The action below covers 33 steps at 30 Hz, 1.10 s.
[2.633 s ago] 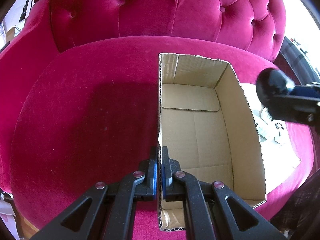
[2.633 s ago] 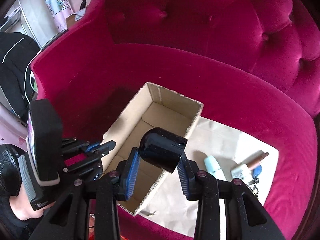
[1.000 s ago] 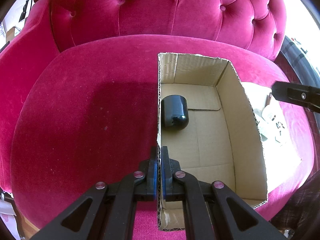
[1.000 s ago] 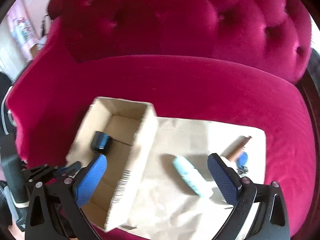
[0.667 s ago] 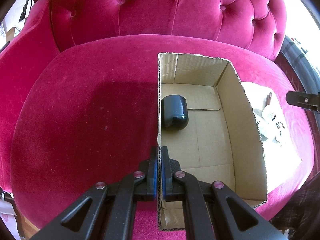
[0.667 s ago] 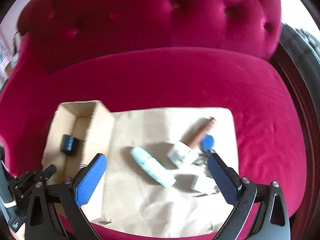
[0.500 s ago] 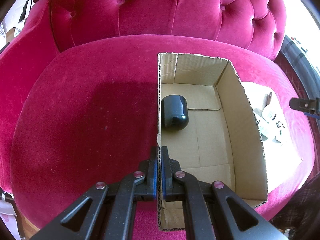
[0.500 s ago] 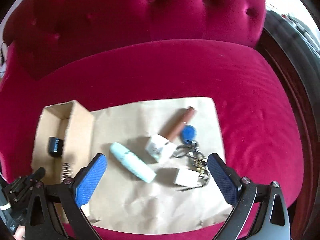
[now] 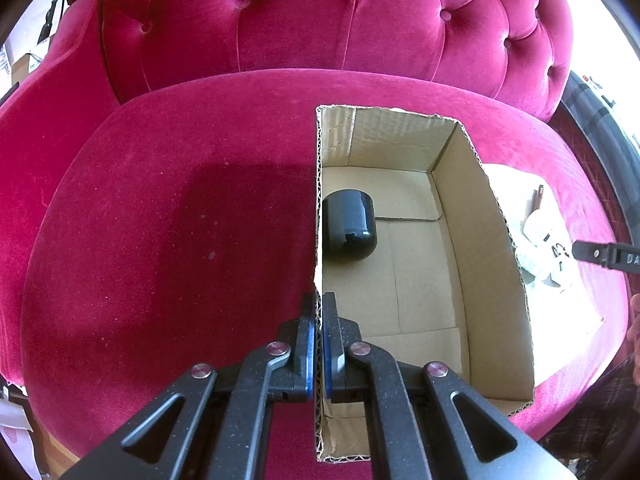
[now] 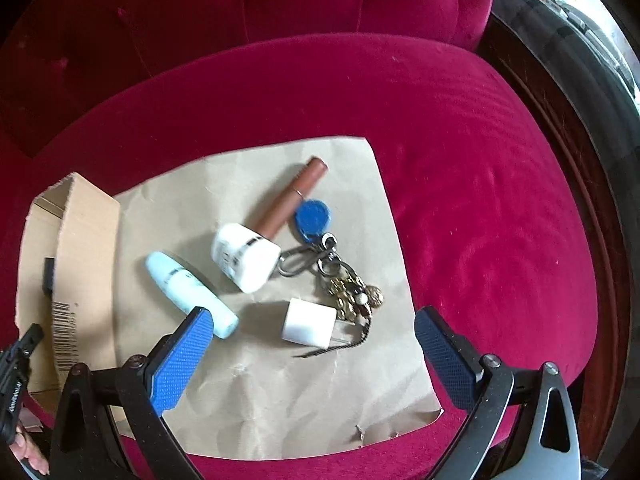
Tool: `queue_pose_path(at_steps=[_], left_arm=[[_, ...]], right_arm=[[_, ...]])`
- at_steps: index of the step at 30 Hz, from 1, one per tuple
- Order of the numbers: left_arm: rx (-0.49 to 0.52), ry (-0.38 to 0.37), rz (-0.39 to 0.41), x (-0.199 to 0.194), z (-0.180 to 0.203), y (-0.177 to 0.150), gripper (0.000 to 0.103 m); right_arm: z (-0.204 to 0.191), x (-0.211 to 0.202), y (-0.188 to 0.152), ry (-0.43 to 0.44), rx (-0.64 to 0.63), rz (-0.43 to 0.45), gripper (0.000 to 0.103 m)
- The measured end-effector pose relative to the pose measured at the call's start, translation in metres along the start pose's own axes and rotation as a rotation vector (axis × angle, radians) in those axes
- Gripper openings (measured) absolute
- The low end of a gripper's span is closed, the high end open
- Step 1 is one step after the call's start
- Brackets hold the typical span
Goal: Organize rigid objects
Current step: 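Return the right gripper to the paper and grasp the white plug charger, then lift the white charger with the right gripper and drop it into the box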
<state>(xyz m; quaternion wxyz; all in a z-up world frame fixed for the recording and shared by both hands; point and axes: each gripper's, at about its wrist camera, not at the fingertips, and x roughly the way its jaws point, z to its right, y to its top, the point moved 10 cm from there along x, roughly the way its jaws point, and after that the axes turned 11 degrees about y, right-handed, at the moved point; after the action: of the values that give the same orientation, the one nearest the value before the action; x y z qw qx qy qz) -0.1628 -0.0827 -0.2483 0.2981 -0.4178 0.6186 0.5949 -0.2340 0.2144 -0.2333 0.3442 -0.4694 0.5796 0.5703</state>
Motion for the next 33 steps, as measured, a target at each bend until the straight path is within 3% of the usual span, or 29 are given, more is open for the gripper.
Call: queue_pose_path(at_steps=[17, 20, 23, 25, 33], left_arm=[[0.001, 0.000, 0.000, -0.001, 0.003, -0.001, 0.003], [0.001, 0.000, 0.000, -0.001, 0.003, -0.001, 0.003], [0.000, 0.000, 0.000, -0.001, 0.003, -0.001, 0.003], [0.000, 0.000, 0.000, -0.001, 0.003, -0.001, 0.003], [0.001, 0.000, 0.000, -0.001, 0.004, -0.001, 0.003]], right_arm=[[0.015, 0.021, -0.020, -0.023, 0.055, -0.061, 0.101], [0.013, 0.022, -0.022, -0.022, 0.051, -0.066, 0.093], [0.010, 0.023, -0.026, -0.022, 0.043, -0.079, 0.073], [0.007, 0.023, -0.029, -0.013, 0.035, -0.088, 0.049], [0.000, 0.014, -0.035, -0.008, 0.011, -0.080, 0.049]])
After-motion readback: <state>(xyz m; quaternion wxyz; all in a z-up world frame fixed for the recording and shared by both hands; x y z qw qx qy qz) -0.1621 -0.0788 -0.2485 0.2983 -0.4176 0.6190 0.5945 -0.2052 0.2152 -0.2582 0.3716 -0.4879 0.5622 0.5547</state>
